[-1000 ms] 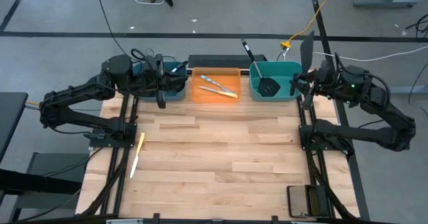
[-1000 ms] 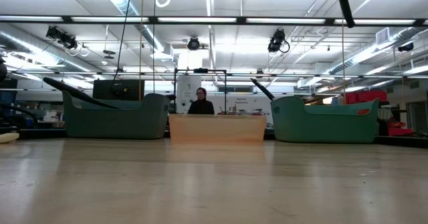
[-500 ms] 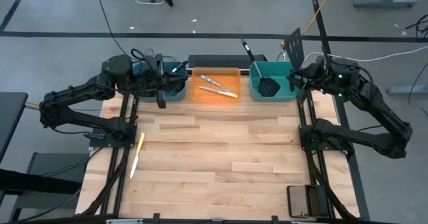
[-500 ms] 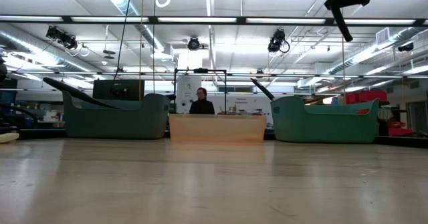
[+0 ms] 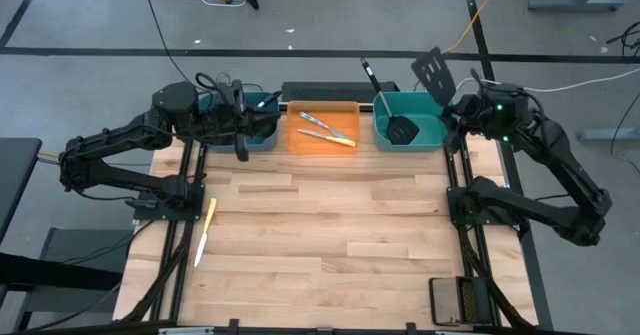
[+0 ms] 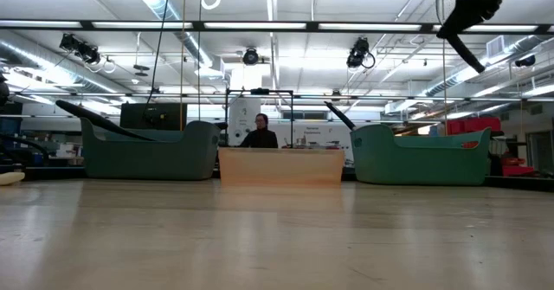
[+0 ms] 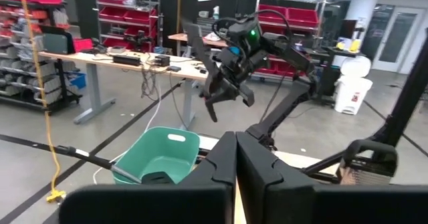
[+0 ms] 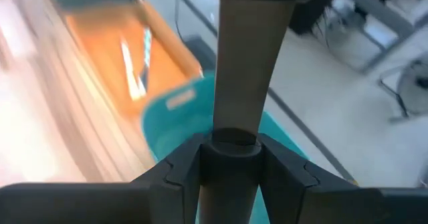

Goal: Pick & Place Kitchen Items
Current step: Put the black spatula into the green bin

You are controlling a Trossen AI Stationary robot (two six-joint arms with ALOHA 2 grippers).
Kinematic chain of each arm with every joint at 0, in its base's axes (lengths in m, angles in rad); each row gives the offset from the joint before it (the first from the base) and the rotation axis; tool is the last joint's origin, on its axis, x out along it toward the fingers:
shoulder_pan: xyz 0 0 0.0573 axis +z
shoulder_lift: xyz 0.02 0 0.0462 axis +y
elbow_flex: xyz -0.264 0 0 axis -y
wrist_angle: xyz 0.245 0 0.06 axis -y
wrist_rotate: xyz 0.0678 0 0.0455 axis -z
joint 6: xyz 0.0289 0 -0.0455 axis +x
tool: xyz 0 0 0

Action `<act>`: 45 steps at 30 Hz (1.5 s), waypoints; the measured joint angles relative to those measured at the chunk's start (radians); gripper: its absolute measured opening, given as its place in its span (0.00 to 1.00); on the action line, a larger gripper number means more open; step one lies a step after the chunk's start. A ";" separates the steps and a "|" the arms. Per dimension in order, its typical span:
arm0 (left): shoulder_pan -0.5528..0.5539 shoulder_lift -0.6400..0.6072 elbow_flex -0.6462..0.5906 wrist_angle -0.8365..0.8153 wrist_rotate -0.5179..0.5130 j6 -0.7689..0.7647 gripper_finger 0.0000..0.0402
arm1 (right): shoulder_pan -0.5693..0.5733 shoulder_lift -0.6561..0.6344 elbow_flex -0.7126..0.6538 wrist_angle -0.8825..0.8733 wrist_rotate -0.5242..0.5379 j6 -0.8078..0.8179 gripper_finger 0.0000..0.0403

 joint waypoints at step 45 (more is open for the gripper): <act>0.000 0.000 0.000 0.000 -0.007 -0.027 0.01 | -0.061 0.194 -0.101 -0.178 0.291 -0.076 0.31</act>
